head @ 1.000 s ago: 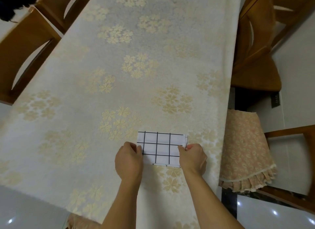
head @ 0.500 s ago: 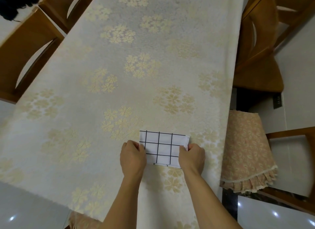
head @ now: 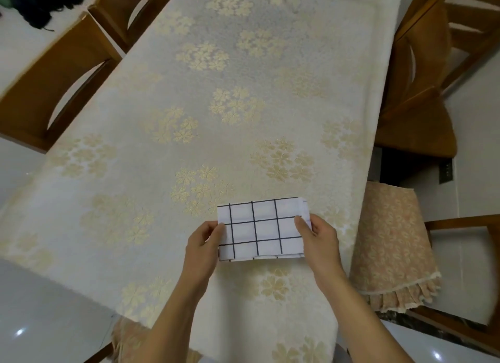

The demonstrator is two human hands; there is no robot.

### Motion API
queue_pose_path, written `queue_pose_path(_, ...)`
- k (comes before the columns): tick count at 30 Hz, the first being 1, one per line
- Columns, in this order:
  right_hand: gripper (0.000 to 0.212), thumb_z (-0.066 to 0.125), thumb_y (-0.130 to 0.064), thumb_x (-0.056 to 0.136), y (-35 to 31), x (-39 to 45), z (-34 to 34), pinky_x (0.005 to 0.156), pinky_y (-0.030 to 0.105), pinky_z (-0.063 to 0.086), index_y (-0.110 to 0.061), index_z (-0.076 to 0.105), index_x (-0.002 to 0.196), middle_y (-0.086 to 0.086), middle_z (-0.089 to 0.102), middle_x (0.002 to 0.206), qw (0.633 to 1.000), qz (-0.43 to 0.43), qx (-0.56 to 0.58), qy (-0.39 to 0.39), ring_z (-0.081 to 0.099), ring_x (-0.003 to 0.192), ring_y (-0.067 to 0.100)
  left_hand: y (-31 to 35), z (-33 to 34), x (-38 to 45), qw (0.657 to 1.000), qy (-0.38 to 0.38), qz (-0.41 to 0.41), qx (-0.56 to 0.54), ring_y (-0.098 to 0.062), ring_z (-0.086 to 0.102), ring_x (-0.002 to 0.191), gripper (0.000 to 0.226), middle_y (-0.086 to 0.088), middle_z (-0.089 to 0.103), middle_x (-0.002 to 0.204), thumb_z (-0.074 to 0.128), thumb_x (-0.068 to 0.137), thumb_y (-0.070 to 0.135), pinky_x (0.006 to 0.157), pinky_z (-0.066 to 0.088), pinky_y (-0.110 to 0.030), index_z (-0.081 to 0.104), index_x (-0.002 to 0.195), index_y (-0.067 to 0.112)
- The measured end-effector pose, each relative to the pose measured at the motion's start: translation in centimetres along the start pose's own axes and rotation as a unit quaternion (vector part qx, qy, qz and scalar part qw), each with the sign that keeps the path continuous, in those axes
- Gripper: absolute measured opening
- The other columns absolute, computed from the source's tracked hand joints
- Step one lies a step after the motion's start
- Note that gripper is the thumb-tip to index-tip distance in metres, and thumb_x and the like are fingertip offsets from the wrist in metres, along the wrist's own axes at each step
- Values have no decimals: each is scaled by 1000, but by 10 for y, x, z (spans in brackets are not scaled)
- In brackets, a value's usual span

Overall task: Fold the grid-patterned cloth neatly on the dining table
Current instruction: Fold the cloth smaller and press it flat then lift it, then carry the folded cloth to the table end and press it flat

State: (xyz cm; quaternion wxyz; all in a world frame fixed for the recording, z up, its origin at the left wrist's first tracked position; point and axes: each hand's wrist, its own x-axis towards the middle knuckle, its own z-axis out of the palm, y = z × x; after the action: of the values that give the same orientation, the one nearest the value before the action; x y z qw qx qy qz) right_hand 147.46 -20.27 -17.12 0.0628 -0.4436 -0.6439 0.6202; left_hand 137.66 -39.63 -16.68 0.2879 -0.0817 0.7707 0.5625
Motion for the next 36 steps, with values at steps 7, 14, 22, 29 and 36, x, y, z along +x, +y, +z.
queue_pose_path(7,38,45,-25,104,-27,-29,-10,55,32,27,-17,35,68,-3,33,61,984,-151,-95,16,30,57,10,18,2,-34,990,53,114,69,-3,52,64,23,3,58,77,43,104,28,59,44,-29,54,87,18)
queue_pose_path(14,42,43,-36,101,-26,-41,-33,54,33,30,-9,38,70,-1,37,60,972,-204,-115,16,33,57,14,25,12,-66,985,83,138,59,-5,49,57,27,2,56,71,42,105,32,51,41,-29,54,85,18)
queue_pose_path(22,42,47,-27,103,-32,-47,-61,55,34,26,-12,35,66,-4,32,58,964,-229,-121,-52,29,56,14,20,32,-114,972,174,147,58,-5,46,57,28,-7,57,71,44,104,29,52,36,-20,53,83,13)
queue_pose_path(29,41,46,-28,103,-44,-60,-72,50,25,20,-17,34,65,-5,31,57,933,-282,-159,-161,27,53,6,-2,48,-170,944,297,132,46,-6,41,52,29,6,46,62,42,105,31,49,32,-22,50,81,17)
queue_pose_path(36,41,44,-28,104,-36,-98,-54,51,26,19,-15,32,67,-4,28,58,876,-329,-179,-304,25,53,9,-31,49,-251,891,441,105,15,-1,44,56,29,0,46,64,44,104,24,52,35,-15,52,79,15)
